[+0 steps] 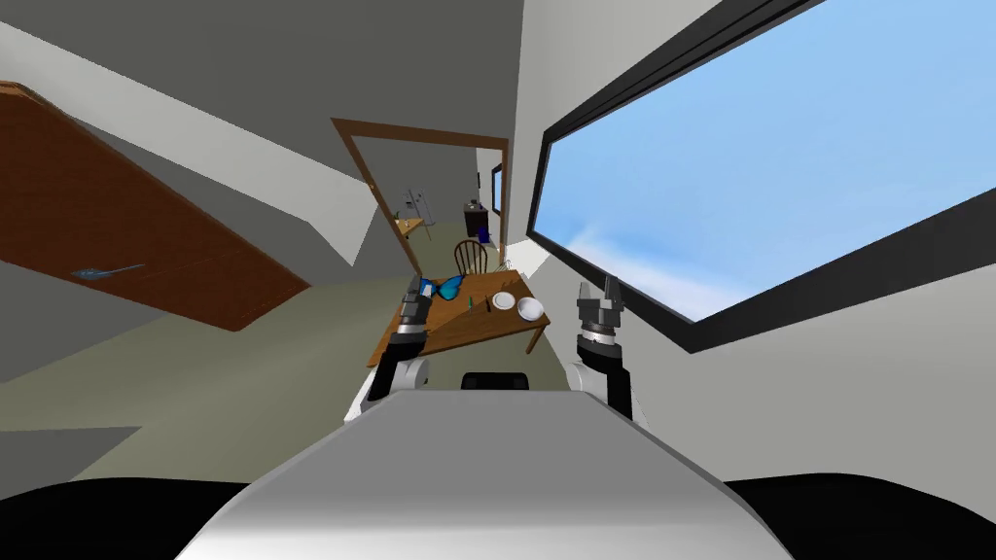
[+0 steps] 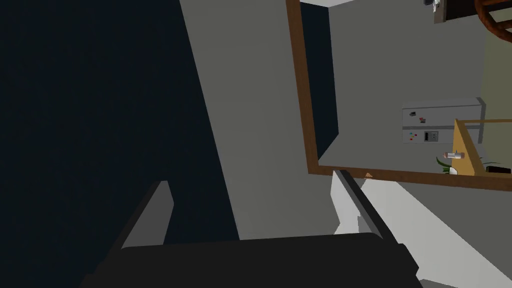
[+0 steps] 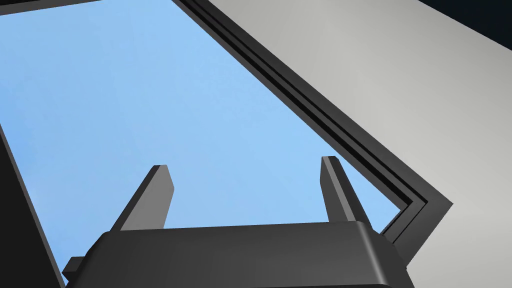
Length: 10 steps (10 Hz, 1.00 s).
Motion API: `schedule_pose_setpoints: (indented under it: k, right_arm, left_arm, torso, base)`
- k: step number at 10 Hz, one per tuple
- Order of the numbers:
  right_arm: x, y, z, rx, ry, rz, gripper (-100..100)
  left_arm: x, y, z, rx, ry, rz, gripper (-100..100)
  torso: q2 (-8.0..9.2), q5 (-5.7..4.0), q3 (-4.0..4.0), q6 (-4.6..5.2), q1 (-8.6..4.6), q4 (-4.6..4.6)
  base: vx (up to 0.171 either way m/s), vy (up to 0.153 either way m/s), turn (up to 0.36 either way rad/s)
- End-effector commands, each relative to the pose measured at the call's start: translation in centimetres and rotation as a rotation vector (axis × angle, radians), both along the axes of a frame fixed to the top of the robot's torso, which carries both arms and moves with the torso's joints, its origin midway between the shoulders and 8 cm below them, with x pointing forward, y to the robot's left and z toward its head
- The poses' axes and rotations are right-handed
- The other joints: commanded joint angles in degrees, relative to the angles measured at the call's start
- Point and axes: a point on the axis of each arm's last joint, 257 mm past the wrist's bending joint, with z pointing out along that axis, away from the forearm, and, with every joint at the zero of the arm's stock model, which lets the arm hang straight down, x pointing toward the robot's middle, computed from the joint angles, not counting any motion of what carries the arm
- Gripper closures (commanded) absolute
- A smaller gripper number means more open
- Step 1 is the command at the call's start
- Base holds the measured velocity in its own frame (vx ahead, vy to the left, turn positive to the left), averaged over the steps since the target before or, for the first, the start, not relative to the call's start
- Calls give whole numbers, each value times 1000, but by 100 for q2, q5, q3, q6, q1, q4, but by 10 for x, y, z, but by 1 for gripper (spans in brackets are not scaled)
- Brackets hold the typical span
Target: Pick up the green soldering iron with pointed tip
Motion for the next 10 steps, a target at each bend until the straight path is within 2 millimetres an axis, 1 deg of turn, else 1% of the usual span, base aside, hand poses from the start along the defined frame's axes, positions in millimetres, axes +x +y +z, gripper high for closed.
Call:
schedule_pose_setpoints:
  k: [1,2,3,4,6,7,8,10]
  right_arm:
    - [0,0,0,0,0,0,0]
    - [0,0,0,0,0,0,0]
    - [0,0,0,0,0,0,0]
    - [0,0,0,0,0,0,0]
    - [0,0,0,0,0,0,0]
    - [0,0,0,0,0,0,0]
    - [0,0,0,0,0,0,0]
    - [0,0,0,0,0,0,0]
  left_arm:
    - [10,-4,-25,12,66,-31,-100]
    - [17,-6,-39,17,107,-50,-100]
    - [17,-6,-40,20,110,-51,-100]
    - [24,-7,-56,30,158,-72,-100]
    - [36,-10,-93,46,261,-110,-100]
    - [36,-10,-94,52,264,-112,-100]
    - [41,-11,-115,64,323,-131,-100]
    - [49,-12,-159,86,444,-168,-100]
  torso:
    - [0,0,0,0,0,0]
    - [4,1,2,-1,2,0]
    - [8,1,4,0,1,1]
    - [-1,0,0,-4,-1,0]
    - [-6,0,-4,-1,-1,-2]
    - [-1,0,-1,0,1,0]
    - [-3,0,-1,-6,1,0]
    - [-8,0,-4,0,1,-1]
  base:
    - [-73,30,-197]
    - [-87,28,-226]
    - [-49,17,-76]
    - [-32,9,-161]
    - [-56,21,-296]
    - [-54,22,-101]
    - [-42,12,-154]
    - [-50,17,-371]
